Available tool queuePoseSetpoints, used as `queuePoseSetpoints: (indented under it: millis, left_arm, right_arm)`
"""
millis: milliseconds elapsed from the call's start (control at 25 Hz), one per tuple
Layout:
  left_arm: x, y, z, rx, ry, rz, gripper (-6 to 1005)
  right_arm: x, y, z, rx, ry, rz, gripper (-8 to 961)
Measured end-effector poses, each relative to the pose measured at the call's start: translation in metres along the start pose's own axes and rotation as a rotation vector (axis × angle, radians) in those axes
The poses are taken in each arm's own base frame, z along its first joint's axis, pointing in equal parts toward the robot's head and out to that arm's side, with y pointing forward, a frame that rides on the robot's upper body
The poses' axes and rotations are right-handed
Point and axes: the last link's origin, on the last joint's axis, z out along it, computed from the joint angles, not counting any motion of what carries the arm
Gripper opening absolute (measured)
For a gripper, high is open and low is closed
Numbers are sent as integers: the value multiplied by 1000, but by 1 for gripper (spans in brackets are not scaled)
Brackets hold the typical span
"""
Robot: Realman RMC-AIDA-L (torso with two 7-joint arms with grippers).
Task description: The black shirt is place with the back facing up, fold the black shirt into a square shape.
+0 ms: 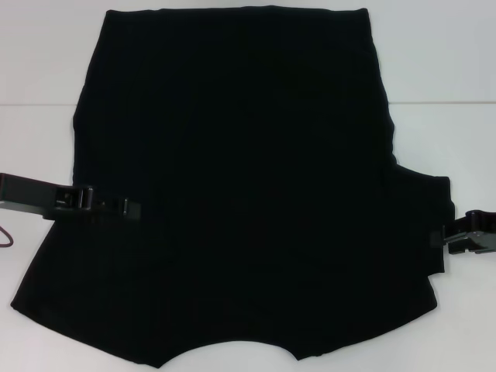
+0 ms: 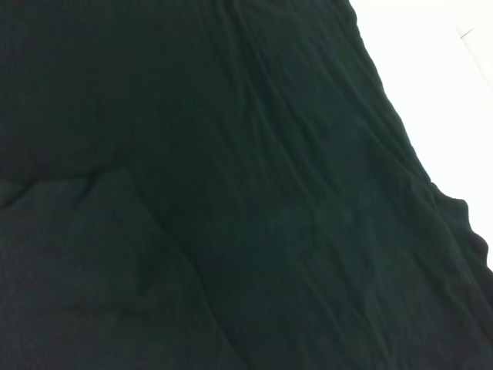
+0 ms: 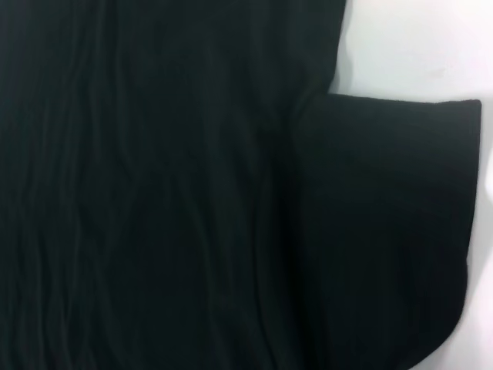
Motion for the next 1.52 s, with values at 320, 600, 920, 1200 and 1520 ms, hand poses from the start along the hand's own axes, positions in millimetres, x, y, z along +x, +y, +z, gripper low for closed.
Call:
queuePoseSetpoints:
  millis: [320,600,920,1200,1520]
  left_arm:
    - [2,2,0,-11,11,-2,550]
    - [1,0,0,-6,16,-5,549]
    - [0,-1,-2,-8,26,-15,550]
    - [-2,-3,-4,-15,44,-27,550]
    - [0,-7,-11,-27,84,-49,551]
  right_arm:
    - [0,4,9,16,4,-22,319]
    - [2,5,9,15,17,-38,155]
    - [-7,-7,-8,26,-52,-9,39]
    - [-22,-23,-32,62,-185,51,31]
    - [-33,-25,-42,57,-258,62,32]
